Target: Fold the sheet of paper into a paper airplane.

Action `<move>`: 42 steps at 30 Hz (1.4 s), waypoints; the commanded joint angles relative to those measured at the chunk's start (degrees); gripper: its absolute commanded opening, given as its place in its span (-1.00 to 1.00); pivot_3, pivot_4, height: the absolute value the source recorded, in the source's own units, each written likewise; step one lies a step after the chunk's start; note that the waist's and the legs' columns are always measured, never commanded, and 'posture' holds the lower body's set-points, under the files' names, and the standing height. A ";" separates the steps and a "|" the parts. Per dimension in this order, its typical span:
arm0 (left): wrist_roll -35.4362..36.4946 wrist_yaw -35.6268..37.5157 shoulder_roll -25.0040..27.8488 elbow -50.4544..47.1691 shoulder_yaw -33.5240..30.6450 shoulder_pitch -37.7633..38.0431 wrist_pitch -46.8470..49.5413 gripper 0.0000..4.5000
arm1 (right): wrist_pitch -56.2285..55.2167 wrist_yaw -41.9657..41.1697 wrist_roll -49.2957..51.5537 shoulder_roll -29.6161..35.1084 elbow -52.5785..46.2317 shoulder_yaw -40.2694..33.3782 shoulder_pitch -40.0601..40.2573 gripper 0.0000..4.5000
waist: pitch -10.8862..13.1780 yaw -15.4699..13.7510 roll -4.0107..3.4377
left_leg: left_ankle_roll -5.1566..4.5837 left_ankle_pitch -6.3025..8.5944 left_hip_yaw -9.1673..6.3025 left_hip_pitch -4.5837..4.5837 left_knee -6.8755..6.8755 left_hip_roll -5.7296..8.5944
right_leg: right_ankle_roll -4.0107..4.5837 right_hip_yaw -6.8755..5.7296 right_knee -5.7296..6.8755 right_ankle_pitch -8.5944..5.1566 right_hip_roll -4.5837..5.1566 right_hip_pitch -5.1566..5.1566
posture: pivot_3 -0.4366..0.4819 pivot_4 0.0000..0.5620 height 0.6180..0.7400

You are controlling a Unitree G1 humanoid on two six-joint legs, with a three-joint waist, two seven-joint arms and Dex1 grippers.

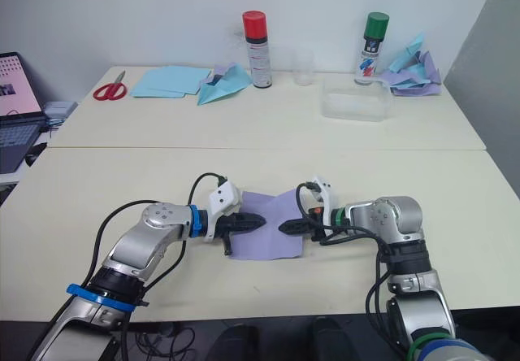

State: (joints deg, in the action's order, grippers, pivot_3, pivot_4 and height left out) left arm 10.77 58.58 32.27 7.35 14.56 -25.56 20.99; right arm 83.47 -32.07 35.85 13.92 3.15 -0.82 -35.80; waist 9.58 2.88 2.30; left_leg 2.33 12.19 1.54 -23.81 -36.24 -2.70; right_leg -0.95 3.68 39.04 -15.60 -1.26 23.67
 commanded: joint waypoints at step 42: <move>-1.87 -2.56 -1.34 0.32 -0.74 1.98 0.44 -1.00 | -68.85 5.06 -27.68 0.67 -7.14 10.28 15.96 -0.99 | -0.02 -0.94 -0.07 | -0.02 -0.01 0.07 0.04 -0.40 0.02 | -0.14 0.07 0.00 0.11 -0.01 -0.17 | -0.05 -0.47 1.00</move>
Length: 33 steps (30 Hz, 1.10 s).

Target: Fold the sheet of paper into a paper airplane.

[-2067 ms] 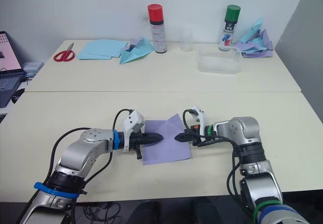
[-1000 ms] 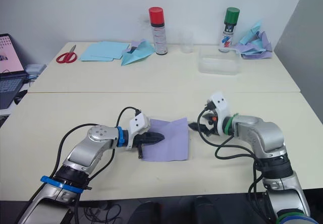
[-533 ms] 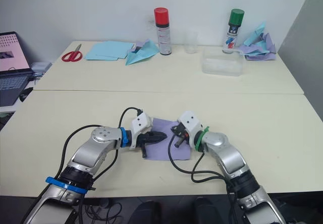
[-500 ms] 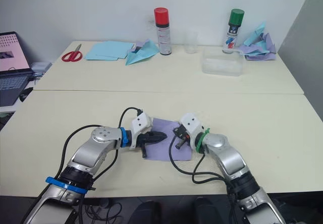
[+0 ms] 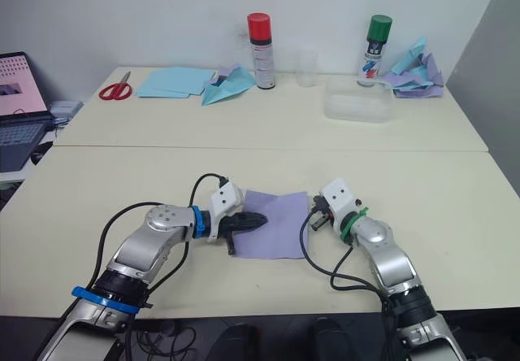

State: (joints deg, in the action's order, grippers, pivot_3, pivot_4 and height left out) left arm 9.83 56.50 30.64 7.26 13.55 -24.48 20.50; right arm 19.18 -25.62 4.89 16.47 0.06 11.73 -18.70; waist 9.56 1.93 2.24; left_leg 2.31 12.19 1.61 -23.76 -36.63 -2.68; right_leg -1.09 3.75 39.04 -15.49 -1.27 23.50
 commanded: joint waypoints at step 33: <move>4.88 -12.23 -4.13 11.67 -14.35 -3.99 4.50 -1.00 | 2.56 -12.65 -4.59 -0.85 2.77 11.21 -4.37 -0.99 | 0.00 -0.05 0.01 | 0.00 0.00 -0.09 -0.04 -0.19 0.00 | 0.00 -0.11 0.02 0.05 -0.03 -0.05 | -0.05 -0.47 1.00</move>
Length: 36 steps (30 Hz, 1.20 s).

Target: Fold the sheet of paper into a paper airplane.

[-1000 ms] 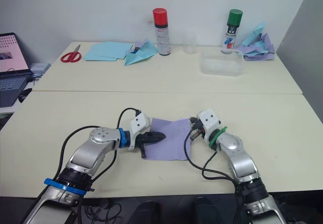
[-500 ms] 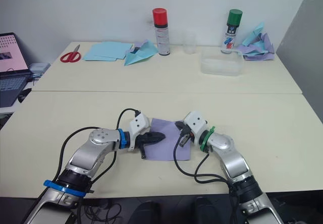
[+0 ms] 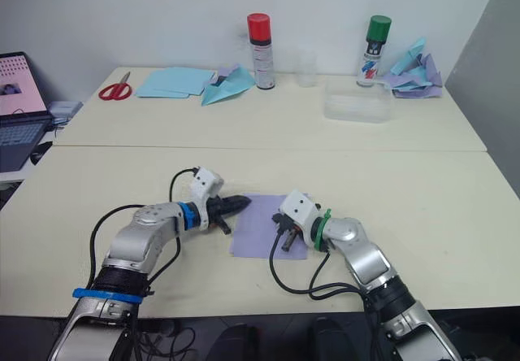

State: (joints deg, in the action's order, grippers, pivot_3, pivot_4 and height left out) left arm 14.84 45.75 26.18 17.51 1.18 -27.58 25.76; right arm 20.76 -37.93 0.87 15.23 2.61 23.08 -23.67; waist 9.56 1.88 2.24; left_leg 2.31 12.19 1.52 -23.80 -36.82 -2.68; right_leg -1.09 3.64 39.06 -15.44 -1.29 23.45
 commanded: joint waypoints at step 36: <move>-10.33 5.29 3.52 -13.10 13.99 7.30 -9.08 -1.00 | 17.25 8.38 11.43 -2.51 -12.57 -18.42 1.00 0.33 | 0.03 -0.16 -0.03 | 0.00 0.01 0.06 -0.03 0.02 -0.02 | -0.02 0.07 -0.04 0.00 0.24 0.00 | -0.05 -0.47 1.00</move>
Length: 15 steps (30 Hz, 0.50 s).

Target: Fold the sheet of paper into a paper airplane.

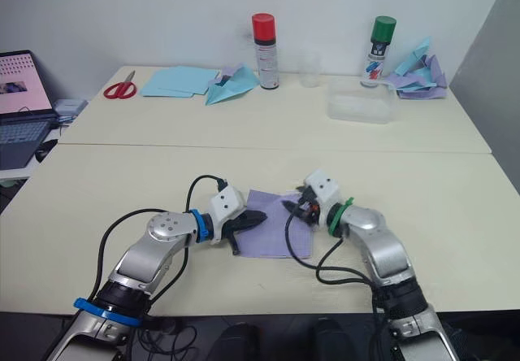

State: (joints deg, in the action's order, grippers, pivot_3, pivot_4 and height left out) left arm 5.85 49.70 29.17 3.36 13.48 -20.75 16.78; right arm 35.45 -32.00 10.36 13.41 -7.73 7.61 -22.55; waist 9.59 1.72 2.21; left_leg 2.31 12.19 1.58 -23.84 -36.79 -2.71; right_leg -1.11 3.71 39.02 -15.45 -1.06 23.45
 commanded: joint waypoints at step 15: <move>-2.29 2.29 0.72 2.02 1.85 -0.01 -0.52 -1.00 | 7.94 3.21 4.82 -1.62 0.05 -2.51 -0.46 -0.23 | 0.00 0.07 -0.01 | -0.01 0.00 0.03 0.00 0.00 0.01 | 0.00 0.01 -0.01 0.00 0.00 0.00 | -0.05 -0.47 1.00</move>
State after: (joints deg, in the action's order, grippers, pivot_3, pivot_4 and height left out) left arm 5.00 51.08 29.38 4.49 13.51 -21.47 15.66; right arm 45.27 -27.89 15.07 11.30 -6.11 4.43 -22.55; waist 9.59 1.79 2.20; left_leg 2.30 12.20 1.60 -23.83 -36.79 -2.70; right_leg -1.11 3.72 39.01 -15.45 -1.06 23.45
